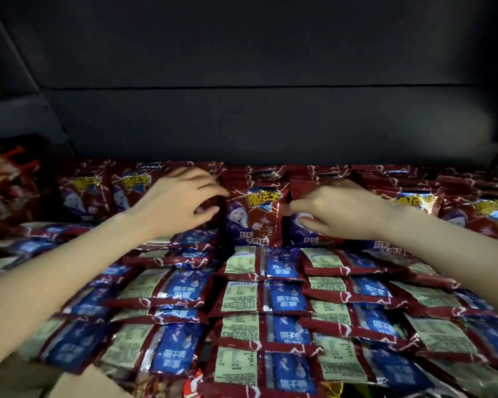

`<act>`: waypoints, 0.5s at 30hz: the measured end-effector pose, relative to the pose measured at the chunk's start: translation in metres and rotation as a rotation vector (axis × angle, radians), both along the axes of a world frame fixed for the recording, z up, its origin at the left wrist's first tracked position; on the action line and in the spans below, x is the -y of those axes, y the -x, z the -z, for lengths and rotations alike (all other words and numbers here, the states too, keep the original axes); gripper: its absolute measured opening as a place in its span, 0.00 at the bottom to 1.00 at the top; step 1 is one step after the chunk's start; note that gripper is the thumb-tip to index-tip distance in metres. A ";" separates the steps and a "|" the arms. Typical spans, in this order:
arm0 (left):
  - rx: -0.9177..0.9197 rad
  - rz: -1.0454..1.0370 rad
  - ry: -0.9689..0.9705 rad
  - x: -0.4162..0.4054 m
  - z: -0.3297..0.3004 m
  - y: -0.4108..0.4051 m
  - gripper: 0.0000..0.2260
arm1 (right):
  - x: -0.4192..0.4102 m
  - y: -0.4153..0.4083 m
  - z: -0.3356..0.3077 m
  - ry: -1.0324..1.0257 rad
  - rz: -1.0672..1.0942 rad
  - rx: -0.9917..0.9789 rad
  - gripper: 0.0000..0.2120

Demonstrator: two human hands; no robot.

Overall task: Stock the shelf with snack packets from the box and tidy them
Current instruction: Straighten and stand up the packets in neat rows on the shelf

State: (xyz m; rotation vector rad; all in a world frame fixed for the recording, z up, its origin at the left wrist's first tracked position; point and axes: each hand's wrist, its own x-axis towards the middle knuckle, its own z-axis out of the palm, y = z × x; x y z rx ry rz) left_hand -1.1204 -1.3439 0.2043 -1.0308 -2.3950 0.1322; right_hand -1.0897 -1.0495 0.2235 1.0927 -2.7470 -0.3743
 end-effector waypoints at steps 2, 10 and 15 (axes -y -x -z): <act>0.108 -0.086 -0.170 0.031 -0.012 -0.027 0.14 | 0.019 0.002 -0.003 0.012 -0.097 0.077 0.15; 0.500 -0.360 -0.531 0.150 -0.010 -0.080 0.11 | 0.124 0.013 -0.004 0.207 -0.360 0.197 0.16; 0.534 -0.474 -0.192 0.196 0.006 -0.057 0.16 | 0.176 0.024 0.021 0.136 -0.329 0.115 0.20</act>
